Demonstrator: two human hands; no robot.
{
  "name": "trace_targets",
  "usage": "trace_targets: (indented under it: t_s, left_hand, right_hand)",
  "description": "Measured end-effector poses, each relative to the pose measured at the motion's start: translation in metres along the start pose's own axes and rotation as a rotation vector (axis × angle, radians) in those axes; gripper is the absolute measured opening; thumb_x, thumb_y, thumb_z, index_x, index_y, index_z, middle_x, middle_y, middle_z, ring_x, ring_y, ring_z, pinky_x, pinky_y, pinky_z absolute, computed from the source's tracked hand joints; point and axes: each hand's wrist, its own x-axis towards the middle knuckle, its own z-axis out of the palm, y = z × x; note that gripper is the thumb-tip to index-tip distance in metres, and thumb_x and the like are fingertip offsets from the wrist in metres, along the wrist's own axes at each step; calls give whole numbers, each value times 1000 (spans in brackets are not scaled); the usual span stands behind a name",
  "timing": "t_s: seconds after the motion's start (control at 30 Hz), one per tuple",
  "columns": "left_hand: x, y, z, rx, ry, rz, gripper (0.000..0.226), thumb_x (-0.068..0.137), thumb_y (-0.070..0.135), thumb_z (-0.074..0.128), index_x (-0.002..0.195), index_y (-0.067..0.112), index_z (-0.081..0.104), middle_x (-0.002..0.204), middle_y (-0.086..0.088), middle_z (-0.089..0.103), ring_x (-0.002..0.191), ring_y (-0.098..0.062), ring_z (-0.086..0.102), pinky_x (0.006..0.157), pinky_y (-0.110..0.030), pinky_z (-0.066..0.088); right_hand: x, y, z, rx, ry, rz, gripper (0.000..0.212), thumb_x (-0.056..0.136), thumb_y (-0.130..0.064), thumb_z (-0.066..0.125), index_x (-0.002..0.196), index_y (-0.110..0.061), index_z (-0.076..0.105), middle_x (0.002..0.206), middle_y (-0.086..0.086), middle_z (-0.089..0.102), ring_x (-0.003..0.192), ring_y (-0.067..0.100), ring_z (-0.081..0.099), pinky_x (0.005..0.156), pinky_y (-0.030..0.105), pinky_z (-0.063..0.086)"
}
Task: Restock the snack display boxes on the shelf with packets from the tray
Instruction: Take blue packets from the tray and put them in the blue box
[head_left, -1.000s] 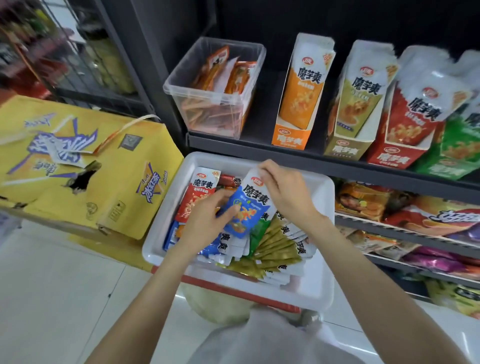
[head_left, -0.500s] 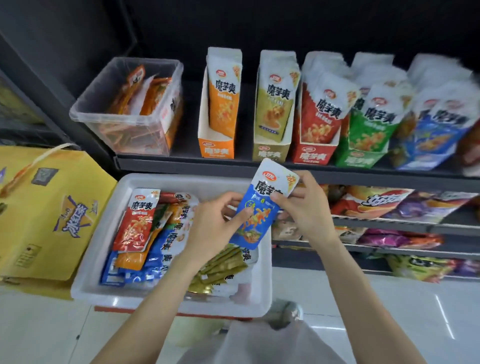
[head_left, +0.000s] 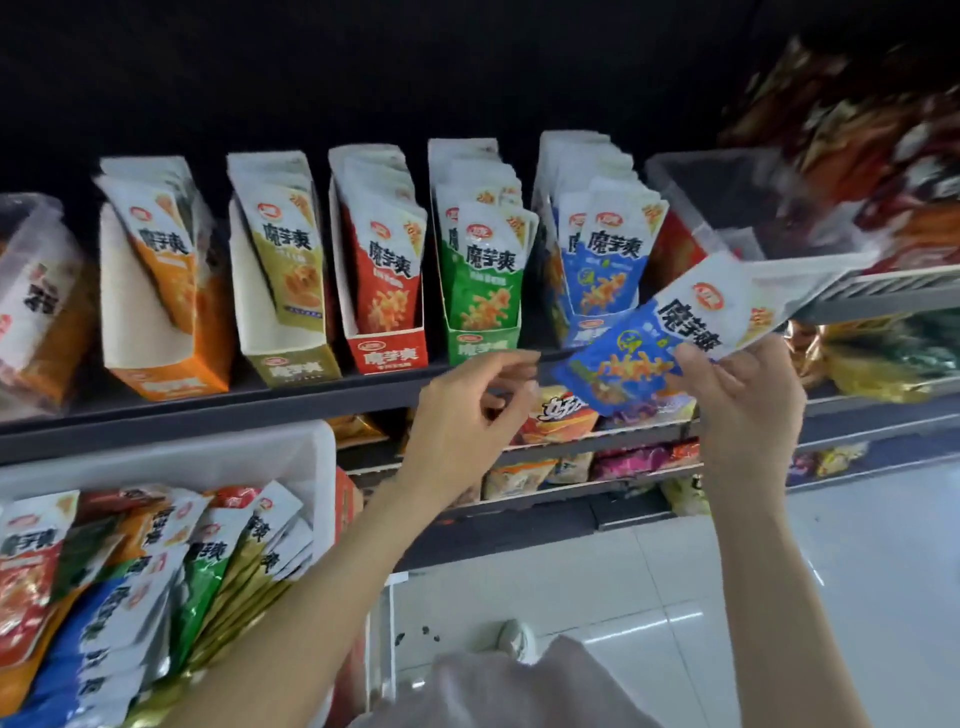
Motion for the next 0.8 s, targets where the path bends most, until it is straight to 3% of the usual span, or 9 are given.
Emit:
trace_targets:
  t_s: [0.13, 0.2, 0.33, 0.4, 0.47, 0.53, 0.6, 0.67, 0.8]
  left_hand:
    - [37, 8, 30, 31, 47, 75, 31, 91, 12, 60, 122, 15, 61, 110, 8, 63, 99, -1, 59, 79, -16, 53]
    - [52, 7, 42, 87, 40, 68, 36, 93, 15, 57, 129, 16, 55, 119, 5, 58, 105, -1, 55, 85, -17, 51]
    - [72, -1, 61, 191, 23, 12, 47, 96, 19, 52, 141, 15, 40, 138, -1, 45, 117, -9, 50, 95, -30, 49]
    - [78, -3, 66, 243, 16, -3, 51, 95, 20, 52, 143, 13, 36, 142, -3, 41, 123, -13, 47, 98, -35, 47]
    - [80, -4, 69, 265, 12, -4, 54, 94, 18, 53, 144, 10, 34, 143, -4, 39, 123, -16, 46, 99, -35, 46]
    - [81, -4, 69, 278, 10, 0, 55, 94, 17, 54, 144, 8, 34, 143, -5, 37, 117, -16, 51, 97, -34, 47]
    - [81, -5, 69, 285, 3, 7, 54, 94, 17, 55, 144, 7, 35, 143, -5, 35, 107, -16, 55, 94, -36, 49]
    - [81, -7, 68, 292, -12, 12, 55, 93, 16, 55, 144, 7, 35, 144, -5, 34, 104, -15, 56, 93, -36, 50]
    - [80, -8, 67, 273, -53, 19, 59, 92, 17, 57, 145, 10, 32, 147, -2, 31, 114, -14, 52, 99, -35, 47]
  right_hand:
    - [56, -2, -6, 15, 97, -168, 18, 91, -3, 61, 104, -12, 52, 90, -10, 67, 83, 4, 67, 75, 25, 56]
    - [81, 1, 2, -19, 27, -226, 16, 91, -6, 61, 102, -13, 52, 91, -11, 67, 84, 4, 66, 75, 25, 55]
    - [121, 14, 32, -382, -154, -308, 17, 89, -13, 64, 103, -7, 56, 96, -1, 69, 76, 1, 65, 67, 22, 54]
    - [130, 23, 44, -600, -236, -358, 17, 88, -16, 65, 98, -7, 55, 86, 2, 69, 73, 15, 66, 65, 34, 55]
    - [131, 30, 52, -753, -294, -407, 22, 88, -17, 65, 87, -10, 45, 65, 2, 57, 65, 27, 64, 57, 36, 50]
    - [130, 36, 57, -873, -331, -447, 26, 89, -20, 65, 85, -14, 39, 62, 4, 52, 62, 31, 61, 54, 34, 44]
    - [128, 34, 59, -1018, -321, -467, 22, 90, -26, 64, 91, -12, 47, 67, 9, 56, 66, 32, 61, 56, 31, 37]
    - [127, 30, 60, -1165, -297, -471, 31, 91, -36, 61, 103, -9, 53, 76, 12, 63, 72, 33, 63, 57, 30, 35]
    - [116, 26, 50, -1170, -208, -367, 52, 85, -53, 61, 110, -8, 50, 87, 7, 63, 76, 27, 63, 58, 29, 33]
